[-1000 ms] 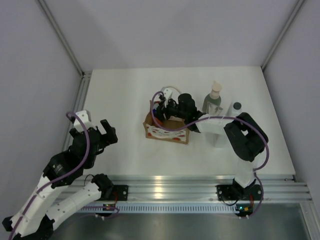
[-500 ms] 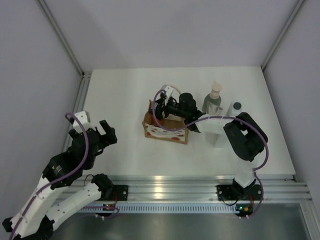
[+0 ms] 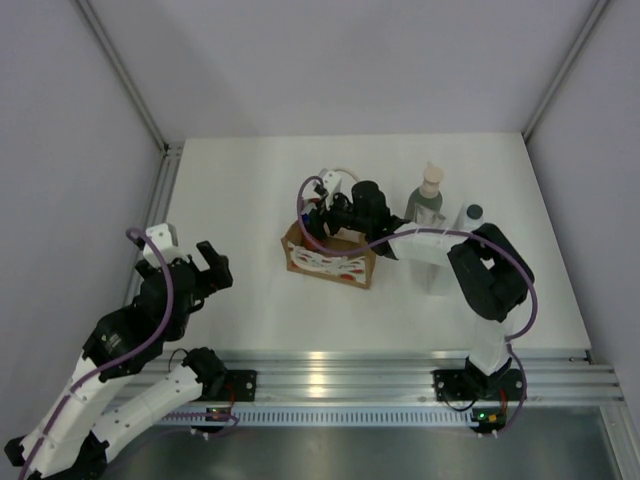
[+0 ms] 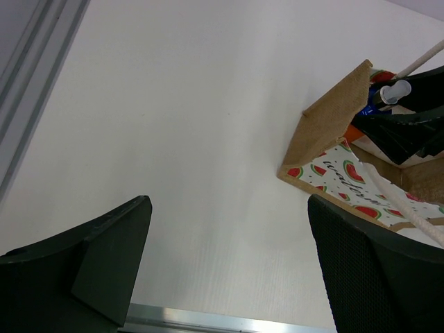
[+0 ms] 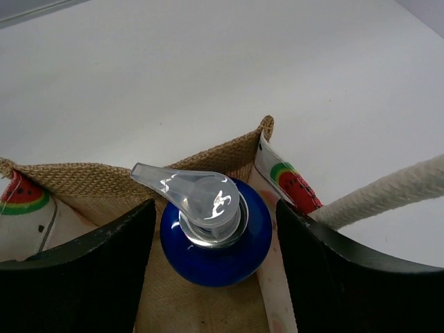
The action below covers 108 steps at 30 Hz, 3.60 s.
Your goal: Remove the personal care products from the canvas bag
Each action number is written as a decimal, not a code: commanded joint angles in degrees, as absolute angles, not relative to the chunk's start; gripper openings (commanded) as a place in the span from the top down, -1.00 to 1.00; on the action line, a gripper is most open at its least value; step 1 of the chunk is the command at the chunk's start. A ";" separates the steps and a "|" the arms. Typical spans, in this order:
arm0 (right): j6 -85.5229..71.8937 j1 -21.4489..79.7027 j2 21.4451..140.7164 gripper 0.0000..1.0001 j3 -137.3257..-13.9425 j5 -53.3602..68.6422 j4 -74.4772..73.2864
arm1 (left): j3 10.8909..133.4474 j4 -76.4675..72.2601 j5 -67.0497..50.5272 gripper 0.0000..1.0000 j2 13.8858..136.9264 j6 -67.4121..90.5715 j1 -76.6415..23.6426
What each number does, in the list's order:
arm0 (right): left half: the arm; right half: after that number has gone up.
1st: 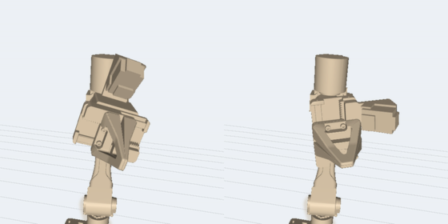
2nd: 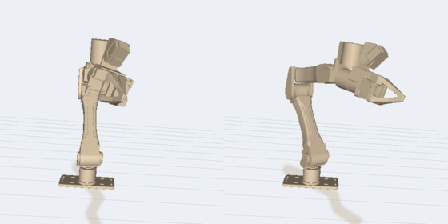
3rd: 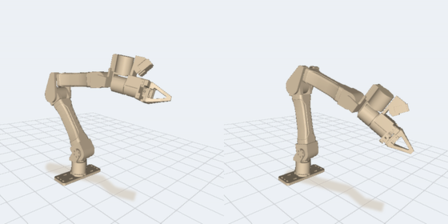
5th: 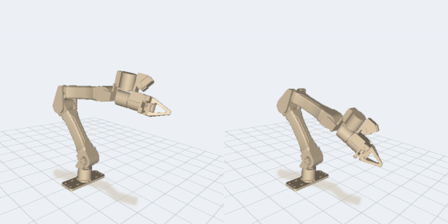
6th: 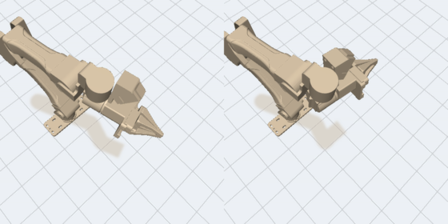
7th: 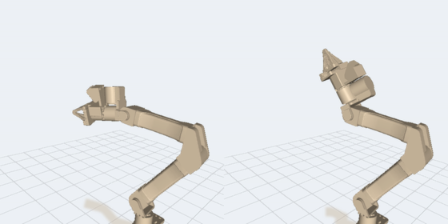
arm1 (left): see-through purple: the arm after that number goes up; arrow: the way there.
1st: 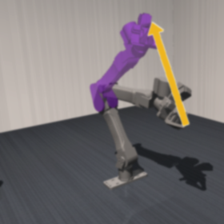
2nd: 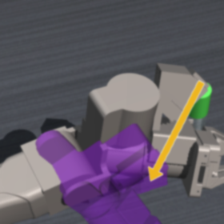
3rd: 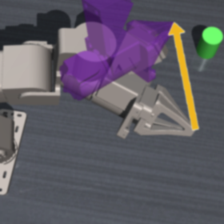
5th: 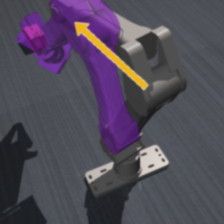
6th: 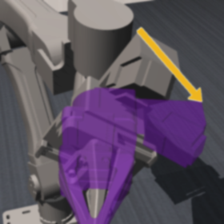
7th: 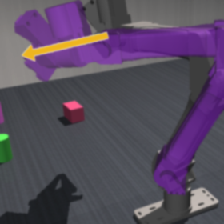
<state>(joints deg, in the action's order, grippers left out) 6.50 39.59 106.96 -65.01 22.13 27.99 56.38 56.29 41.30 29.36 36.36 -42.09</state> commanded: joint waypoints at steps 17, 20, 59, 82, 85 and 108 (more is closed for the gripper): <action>7.21 40.17 112.41 -0.24 -67.85 24.61 33.04 | 55.81 55.37 42.45 -0.97 27.86 37.00 -42.01; 6.94 40.17 112.59 -0.02 -66.97 25.83 35.58 | 55.81 55.37 42.45 -0.97 27.77 37.09 -42.01; 7.82 40.08 97.21 1.00 -58.71 27.95 42.28 | 59.50 35.33 33.66 -0.97 56.59 42.54 -42.01; 6.50 39.99 70.32 1.00 -62.66 15.83 13.65 | 55.55 34.10 34.19 -0.97 45.63 35.07 -42.01; 6.07 39.99 65.75 1.00 -62.23 12.23 8.90 | 55.89 35.06 33.75 -0.97 44.83 33.49 -42.01; 2.11 39.99 41.66 1.00 -35.53 0.79 2.37 | 62.05 46.93 28.21 -0.96 43.86 22.33 -42.01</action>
